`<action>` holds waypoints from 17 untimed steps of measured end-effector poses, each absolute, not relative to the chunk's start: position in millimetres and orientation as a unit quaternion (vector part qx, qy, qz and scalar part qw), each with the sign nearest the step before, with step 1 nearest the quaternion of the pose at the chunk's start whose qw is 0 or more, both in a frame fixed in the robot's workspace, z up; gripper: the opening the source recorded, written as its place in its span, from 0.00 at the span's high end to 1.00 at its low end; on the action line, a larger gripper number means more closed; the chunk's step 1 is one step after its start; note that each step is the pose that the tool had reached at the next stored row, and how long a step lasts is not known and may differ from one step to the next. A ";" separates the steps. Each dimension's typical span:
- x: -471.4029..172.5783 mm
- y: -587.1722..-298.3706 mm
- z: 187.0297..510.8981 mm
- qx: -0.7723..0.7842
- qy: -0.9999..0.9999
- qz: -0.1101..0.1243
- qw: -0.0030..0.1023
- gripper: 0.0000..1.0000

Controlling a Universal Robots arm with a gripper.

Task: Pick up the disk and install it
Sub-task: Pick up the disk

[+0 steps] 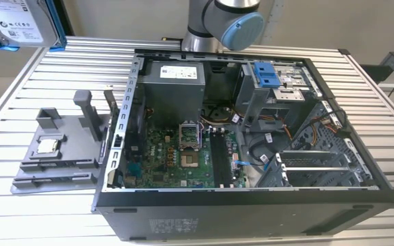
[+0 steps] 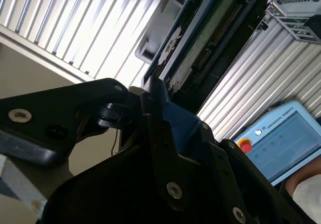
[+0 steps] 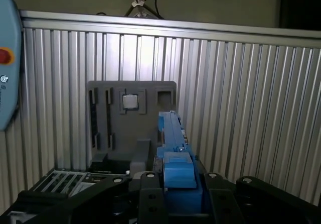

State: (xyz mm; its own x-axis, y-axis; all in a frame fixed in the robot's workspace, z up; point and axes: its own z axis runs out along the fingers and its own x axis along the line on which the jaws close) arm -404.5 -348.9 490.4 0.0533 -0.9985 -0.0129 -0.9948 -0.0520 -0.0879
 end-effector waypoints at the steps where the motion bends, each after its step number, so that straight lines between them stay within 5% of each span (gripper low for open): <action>1: -404.5 -348.9 490.4 -0.725 0.688 -0.026 0.036 1.00; 17: -365.7 -348.9 490.4 -0.725 0.688 -0.026 0.036 1.00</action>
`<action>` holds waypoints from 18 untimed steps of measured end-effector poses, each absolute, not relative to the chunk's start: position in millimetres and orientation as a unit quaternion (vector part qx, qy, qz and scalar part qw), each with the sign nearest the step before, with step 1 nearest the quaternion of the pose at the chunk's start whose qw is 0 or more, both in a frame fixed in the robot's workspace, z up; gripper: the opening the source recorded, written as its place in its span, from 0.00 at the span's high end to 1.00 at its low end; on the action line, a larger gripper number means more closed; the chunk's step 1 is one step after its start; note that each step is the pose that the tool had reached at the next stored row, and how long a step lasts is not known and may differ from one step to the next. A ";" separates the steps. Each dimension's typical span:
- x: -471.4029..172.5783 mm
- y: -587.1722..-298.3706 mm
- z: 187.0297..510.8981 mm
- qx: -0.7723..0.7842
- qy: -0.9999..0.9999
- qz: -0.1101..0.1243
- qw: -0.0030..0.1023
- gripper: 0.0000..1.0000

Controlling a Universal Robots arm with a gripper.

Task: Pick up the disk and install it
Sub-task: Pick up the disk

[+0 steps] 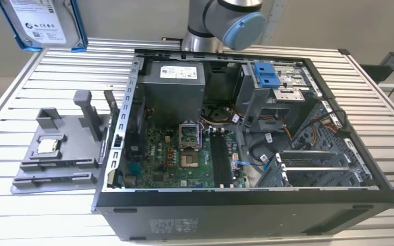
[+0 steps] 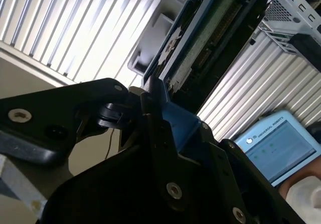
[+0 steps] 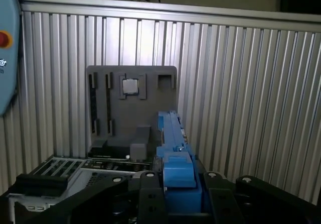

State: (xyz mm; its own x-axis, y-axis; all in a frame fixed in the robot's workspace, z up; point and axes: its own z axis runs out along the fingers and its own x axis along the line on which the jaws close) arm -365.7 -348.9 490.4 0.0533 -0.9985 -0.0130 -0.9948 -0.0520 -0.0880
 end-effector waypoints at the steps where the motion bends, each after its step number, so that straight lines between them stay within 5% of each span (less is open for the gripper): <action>1: -361.7 -348.9 490.5 -0.725 0.688 -0.026 0.036 1.00; 18: -292.5 -348.9 490.5 -0.725 0.688 -0.026 0.036 1.00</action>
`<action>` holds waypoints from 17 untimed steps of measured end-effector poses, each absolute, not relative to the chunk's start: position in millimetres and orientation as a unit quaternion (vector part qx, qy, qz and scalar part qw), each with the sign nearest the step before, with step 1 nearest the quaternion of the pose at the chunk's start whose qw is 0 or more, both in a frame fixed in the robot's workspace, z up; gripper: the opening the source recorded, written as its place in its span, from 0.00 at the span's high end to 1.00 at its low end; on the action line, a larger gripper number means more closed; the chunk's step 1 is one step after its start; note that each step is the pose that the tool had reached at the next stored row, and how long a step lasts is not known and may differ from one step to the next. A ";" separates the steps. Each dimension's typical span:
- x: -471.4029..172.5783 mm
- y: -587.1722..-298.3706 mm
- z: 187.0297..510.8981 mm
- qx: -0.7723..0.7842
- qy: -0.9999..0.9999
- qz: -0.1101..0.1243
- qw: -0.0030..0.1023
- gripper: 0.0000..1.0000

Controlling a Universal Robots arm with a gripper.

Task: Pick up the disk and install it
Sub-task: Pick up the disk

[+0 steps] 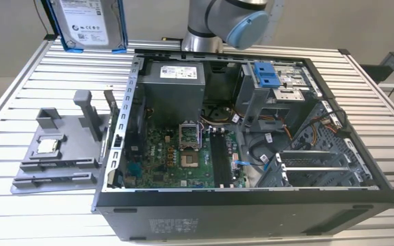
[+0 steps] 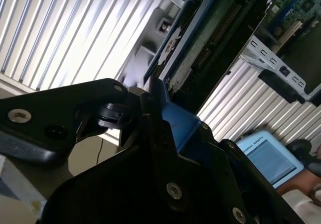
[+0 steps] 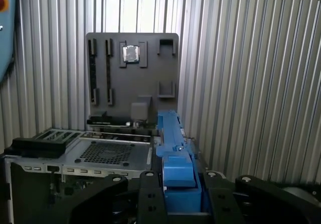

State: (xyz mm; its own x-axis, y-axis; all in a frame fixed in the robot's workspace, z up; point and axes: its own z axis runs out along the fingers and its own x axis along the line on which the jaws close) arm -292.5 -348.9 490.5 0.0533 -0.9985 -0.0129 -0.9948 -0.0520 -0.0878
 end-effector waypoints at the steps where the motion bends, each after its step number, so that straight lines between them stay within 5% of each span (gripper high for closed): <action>1: -288.3 -348.9 490.4 -0.725 0.688 -0.026 0.036 1.00; 17: -215.2 -349.0 490.5 -0.725 0.687 -0.025 0.036 1.00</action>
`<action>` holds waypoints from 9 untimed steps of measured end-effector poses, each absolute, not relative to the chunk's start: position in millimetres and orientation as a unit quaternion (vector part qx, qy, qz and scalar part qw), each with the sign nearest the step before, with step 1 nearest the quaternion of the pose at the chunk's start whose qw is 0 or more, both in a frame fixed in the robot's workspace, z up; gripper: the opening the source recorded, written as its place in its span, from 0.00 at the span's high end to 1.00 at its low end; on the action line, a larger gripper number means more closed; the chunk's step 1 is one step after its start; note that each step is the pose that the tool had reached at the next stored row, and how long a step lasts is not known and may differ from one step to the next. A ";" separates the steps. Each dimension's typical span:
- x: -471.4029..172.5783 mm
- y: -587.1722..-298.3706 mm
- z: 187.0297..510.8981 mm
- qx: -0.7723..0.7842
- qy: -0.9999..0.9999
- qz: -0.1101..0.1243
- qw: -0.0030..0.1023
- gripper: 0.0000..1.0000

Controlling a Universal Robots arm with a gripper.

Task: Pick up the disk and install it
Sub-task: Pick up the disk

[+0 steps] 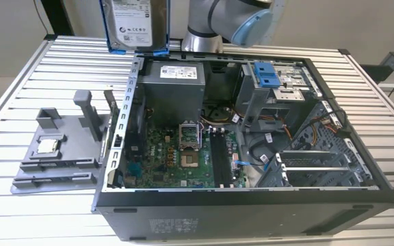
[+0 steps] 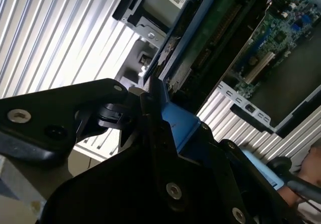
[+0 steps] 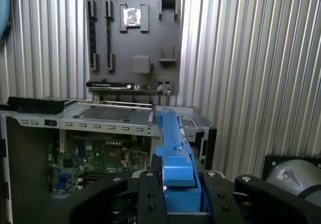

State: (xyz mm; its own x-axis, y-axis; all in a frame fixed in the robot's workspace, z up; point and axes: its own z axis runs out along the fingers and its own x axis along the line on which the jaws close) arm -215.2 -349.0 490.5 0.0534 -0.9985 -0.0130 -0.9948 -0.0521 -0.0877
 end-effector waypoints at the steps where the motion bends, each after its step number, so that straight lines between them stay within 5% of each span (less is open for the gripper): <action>1: -211.0 -349.0 490.5 -0.725 0.688 -0.025 0.036 1.00; 9: -174.5 -349.0 490.5 -0.725 0.688 -0.025 0.036 1.00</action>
